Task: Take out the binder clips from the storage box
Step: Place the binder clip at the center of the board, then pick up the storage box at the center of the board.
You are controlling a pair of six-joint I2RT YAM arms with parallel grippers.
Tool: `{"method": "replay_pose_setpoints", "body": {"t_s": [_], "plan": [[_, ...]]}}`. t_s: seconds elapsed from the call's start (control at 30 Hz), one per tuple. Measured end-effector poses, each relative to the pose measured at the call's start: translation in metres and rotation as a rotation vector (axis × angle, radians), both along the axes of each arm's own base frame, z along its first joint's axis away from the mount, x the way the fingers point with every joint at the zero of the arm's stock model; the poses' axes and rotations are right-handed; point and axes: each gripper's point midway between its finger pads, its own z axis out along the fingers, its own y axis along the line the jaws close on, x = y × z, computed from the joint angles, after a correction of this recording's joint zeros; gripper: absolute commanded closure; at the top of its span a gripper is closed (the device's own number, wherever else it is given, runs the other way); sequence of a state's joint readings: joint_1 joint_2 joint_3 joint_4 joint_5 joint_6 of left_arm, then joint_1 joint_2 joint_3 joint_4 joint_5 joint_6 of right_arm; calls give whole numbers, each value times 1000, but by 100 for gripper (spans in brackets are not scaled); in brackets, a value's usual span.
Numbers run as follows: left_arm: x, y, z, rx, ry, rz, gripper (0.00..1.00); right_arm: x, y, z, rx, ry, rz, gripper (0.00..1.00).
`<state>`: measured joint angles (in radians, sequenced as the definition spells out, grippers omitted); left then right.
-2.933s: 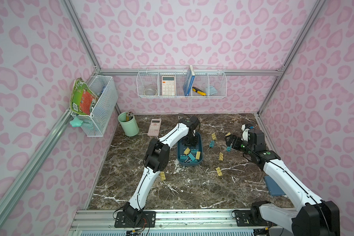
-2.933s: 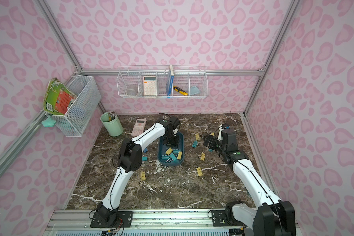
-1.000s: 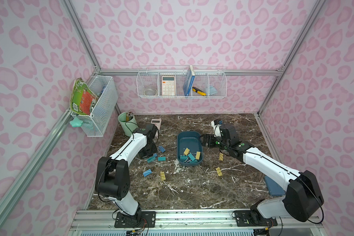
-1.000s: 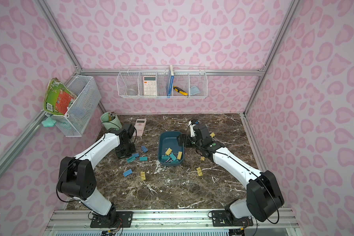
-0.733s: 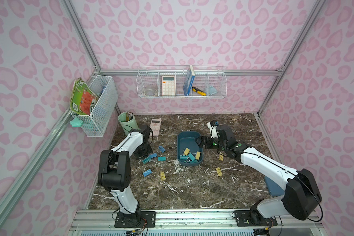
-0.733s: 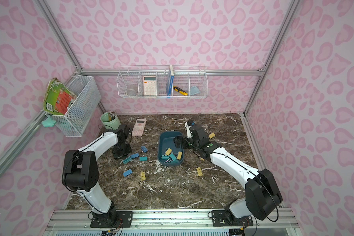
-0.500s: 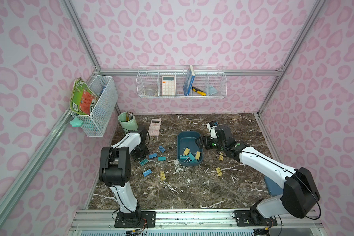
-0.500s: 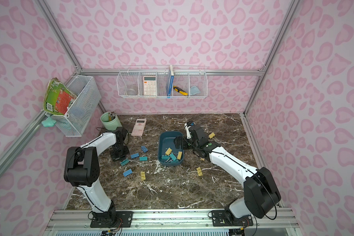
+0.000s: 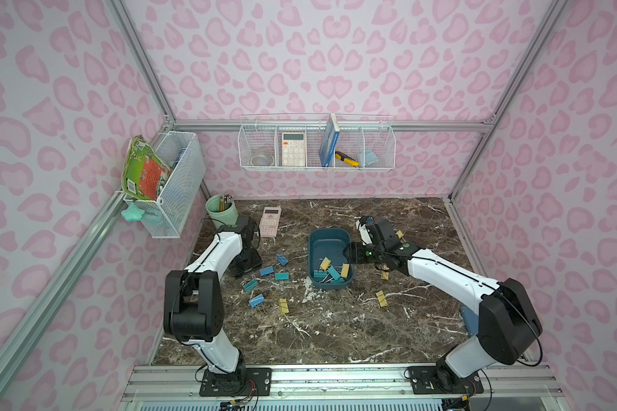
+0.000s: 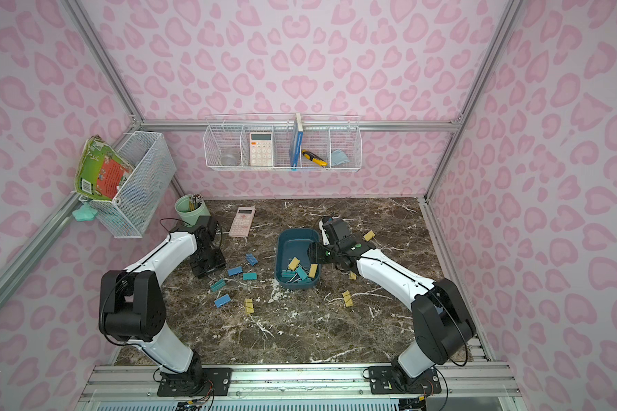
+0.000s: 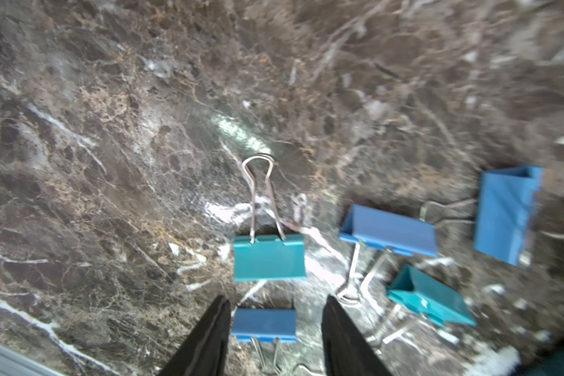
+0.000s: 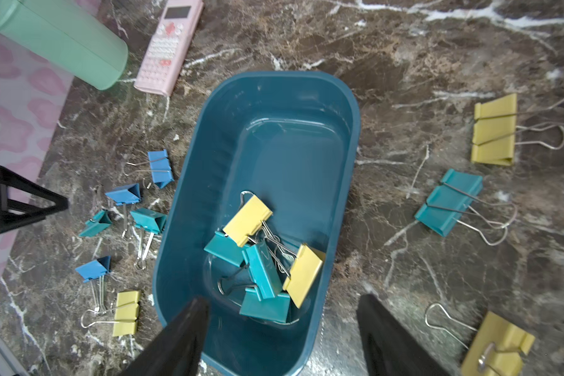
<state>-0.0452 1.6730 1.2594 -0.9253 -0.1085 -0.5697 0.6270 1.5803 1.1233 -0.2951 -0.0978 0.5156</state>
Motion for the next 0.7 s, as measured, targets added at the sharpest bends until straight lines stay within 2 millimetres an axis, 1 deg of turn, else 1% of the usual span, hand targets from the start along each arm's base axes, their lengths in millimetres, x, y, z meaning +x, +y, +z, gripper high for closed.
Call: {"method": "replay_pose_setpoints", "body": {"t_s": [0.07,0.17,0.27,0.33,0.37,0.43,0.5,0.63,0.67,0.7], "plan": [[6,-13,13,-23,-39,-30,42,-3,-3,-12,-29,31,0,45],[13,-30,28,-35,-82,-72,40,-7,-5,-32,-69,83,5,52],[16,-47,38,-55,-107,-107,36,-10,-6,-47,-97,124,12,55],[16,-52,41,-60,-112,-107,32,-8,-5,-54,-111,144,12,61],[14,-53,43,-61,-113,-109,29,-8,-5,-57,-117,151,11,64],[11,-55,47,-64,-119,-115,17,-7,-4,-62,-125,163,9,68],[9,-58,54,-73,-135,-116,9,-5,-3,-66,-132,172,10,76],[3,-64,66,-99,-167,-123,6,-2,-1,-72,-137,198,-6,96],[2,-65,69,-103,-177,-122,6,0,0,-71,-143,190,0,100],[1,-66,72,-108,-185,-124,6,-1,2,-70,-140,201,12,100]]}}
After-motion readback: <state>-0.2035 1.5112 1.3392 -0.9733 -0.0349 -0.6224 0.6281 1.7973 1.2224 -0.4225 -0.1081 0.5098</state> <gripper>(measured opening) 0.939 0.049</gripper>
